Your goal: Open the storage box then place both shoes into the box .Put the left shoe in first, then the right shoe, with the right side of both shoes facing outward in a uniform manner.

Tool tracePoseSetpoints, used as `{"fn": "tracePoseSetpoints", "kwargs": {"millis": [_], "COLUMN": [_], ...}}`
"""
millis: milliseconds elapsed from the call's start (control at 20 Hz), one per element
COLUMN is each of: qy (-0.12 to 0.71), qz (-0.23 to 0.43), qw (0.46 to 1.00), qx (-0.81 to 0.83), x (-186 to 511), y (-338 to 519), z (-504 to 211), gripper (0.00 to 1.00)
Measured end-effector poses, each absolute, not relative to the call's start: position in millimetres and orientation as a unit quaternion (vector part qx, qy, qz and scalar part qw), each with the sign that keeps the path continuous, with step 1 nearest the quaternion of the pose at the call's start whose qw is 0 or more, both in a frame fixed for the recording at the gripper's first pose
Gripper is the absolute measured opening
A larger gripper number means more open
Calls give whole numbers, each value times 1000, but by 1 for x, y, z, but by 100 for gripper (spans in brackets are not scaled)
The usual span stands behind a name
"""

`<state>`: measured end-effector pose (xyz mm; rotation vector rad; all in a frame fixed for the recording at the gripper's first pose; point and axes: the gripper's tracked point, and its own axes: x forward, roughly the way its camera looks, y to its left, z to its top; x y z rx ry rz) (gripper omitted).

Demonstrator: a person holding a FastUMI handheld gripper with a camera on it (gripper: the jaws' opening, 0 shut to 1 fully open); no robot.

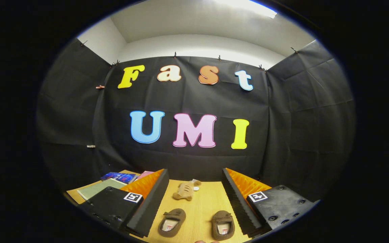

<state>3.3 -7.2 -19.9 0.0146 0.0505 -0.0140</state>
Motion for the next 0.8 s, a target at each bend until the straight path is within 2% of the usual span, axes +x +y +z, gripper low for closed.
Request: {"fn": "tracePoseSetpoints", "kwargs": {"millis": [400,800], "qy": [71,156], "qz": [-8,57], "qw": [997,981], "qx": [28,100], "x": [20,38], "y": [0,49], "z": [-53,-111], "gripper": [98,99]}}
